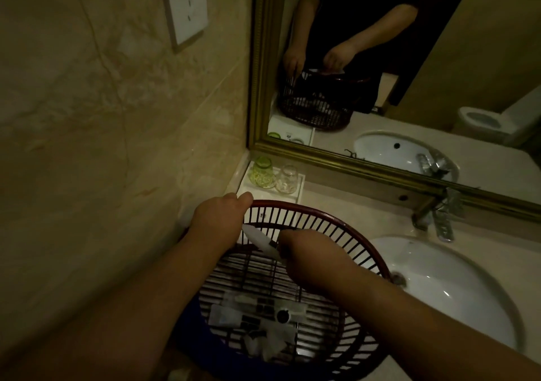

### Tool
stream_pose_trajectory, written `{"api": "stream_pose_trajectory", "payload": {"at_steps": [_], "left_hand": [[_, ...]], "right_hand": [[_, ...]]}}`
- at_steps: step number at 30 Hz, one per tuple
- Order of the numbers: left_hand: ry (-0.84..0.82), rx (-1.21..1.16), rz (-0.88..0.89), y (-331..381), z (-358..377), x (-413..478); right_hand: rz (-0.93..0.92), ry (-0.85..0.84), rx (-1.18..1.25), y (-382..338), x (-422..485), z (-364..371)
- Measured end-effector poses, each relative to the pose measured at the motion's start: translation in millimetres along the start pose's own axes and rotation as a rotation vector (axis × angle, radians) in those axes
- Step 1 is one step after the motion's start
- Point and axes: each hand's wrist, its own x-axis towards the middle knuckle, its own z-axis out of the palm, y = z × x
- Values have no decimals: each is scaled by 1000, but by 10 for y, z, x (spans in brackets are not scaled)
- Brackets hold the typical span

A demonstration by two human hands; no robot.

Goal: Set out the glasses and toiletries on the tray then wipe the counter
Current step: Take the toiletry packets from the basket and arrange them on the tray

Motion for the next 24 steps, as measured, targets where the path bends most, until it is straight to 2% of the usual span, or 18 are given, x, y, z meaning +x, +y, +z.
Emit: {"api": "stream_pose_trajectory", "payload": {"at_steps": [7, 15, 19, 24], "left_hand": [[-52, 1, -52, 22, -63, 6], [-20, -49, -37, -9, -40, -10], [-32, -55, -34, -27, 23, 6], [-98, -70, -54, -20, 23, 47]], "right_hand": [[67, 187, 86, -15, 8, -536], [41, 333, 199, -51, 664, -852], [19, 368, -34, 46, 1099, -951], [-98, 222, -293, 206, 1579, -791]]}}
